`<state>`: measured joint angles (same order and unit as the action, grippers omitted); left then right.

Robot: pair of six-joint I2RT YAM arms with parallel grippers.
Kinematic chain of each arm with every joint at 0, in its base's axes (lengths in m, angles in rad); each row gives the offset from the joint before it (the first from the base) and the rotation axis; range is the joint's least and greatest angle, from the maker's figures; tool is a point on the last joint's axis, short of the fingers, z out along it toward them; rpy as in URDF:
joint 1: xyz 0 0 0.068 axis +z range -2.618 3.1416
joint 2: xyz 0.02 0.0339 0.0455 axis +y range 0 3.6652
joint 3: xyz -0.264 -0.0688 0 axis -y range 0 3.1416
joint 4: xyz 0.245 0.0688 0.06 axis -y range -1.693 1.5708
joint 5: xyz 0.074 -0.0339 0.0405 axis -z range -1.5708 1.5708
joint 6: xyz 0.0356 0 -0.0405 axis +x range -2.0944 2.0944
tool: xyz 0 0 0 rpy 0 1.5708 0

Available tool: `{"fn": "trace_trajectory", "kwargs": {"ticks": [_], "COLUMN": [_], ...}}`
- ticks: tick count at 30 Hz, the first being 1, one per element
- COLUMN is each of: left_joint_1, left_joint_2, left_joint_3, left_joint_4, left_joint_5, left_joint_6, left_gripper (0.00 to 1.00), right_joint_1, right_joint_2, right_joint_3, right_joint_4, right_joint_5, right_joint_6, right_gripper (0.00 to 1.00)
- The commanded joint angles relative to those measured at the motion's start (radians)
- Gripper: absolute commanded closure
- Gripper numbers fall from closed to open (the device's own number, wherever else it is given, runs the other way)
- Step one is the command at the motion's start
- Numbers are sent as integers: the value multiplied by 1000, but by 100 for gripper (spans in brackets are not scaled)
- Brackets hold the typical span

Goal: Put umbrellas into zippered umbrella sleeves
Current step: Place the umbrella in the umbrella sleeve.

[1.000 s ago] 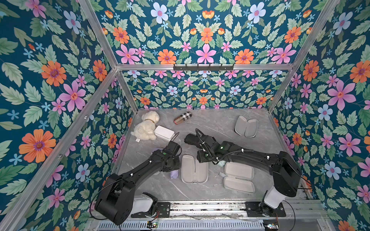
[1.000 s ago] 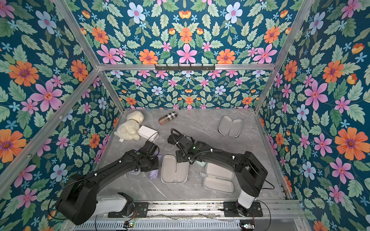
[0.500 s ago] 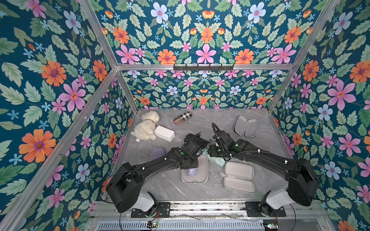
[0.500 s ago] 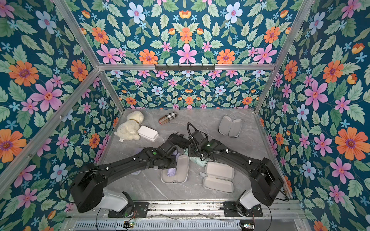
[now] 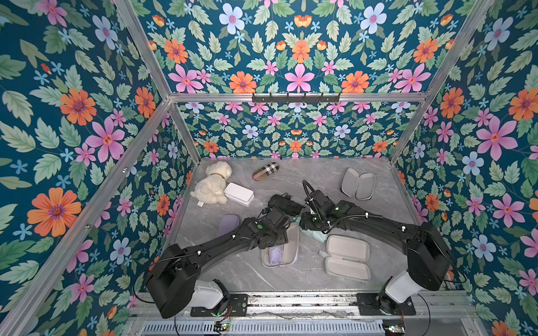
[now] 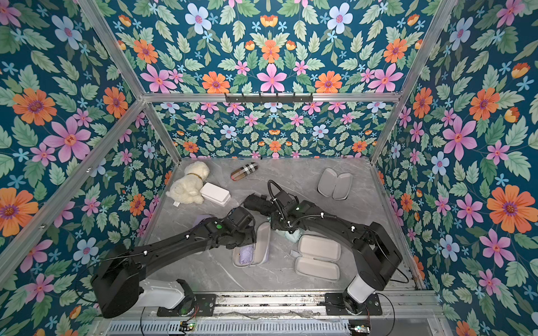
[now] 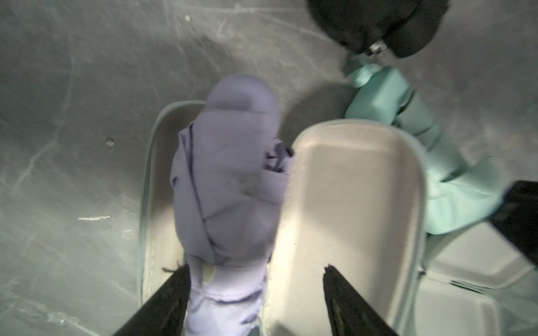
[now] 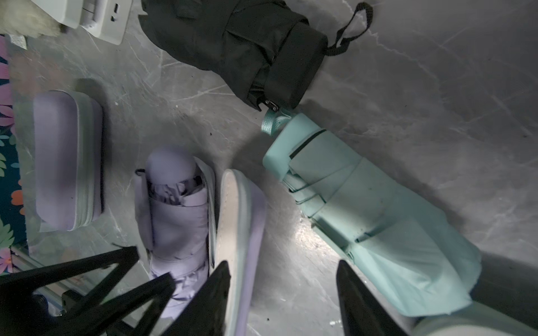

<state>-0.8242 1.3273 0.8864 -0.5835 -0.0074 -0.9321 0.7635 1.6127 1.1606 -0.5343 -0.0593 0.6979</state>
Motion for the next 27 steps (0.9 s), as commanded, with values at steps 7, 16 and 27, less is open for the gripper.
{"fn": "trace_trajectory", "kwargs": {"ticks": [7,16,27], "left_joint_1": [186,212,223], "left_joint_2": [0,44,-101], "left_joint_3": [-57,-208,-319], "left_joint_4": [44,290,317], "left_joint_5": [112,227,305], "left_joint_6": [225,218,171], "left_gripper": [18,20,30], "right_joint_1": [19,19,114], "right_joint_2": [-104,-27,99], "right_joint_3": [-116,-151,192], "right_joint_4": [0,173,-292], "right_joint_5": [-261,-297,63], "right_joint_6": [141,212,84], "right_gripper": [29,31,33]}}
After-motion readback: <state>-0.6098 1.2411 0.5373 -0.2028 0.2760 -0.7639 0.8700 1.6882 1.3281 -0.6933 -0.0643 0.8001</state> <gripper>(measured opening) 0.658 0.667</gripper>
